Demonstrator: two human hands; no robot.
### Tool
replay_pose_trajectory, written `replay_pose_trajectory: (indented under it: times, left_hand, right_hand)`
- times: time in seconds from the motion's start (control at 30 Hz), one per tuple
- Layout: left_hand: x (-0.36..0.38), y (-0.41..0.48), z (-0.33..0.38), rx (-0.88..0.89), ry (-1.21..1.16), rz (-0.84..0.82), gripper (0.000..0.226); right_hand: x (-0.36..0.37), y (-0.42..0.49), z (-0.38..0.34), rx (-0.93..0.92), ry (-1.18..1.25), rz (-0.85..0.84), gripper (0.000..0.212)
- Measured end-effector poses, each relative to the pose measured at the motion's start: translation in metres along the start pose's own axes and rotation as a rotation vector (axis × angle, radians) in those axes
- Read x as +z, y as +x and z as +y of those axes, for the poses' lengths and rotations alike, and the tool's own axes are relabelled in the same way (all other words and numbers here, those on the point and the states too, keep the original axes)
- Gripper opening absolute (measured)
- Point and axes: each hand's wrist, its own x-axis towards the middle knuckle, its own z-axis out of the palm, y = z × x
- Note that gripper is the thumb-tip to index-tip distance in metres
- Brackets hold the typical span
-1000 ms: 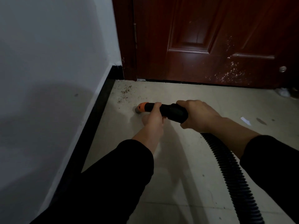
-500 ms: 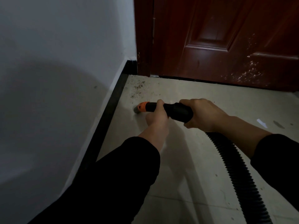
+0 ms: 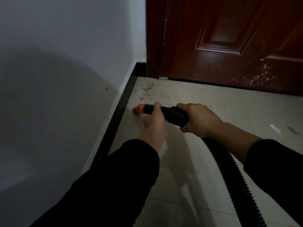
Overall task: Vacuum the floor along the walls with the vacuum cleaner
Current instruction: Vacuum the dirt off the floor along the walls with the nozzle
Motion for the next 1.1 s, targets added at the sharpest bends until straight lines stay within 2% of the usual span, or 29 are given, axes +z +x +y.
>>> replay_pose_trajectory:
  times: [0.3,0.47,1.1]
  left_hand:
    - [-0.016,0.009,0.0,0.021,-0.012,0.002,0.04]
    - [-0.02,0.006,0.001,0.024,-0.037,0.015,0.032]
    - [-0.02,0.035,0.017,0.053,0.092,0.004,0.027]
  right_hand:
    - [0.006,0.004,-0.007,-0.047,0.072,-0.028,0.042]
    - [0.008,0.005,-0.009,-0.055,0.11,-0.045,0.042]
    - [0.034,0.022,-0.022,0.049,0.117,0.077,0.041]
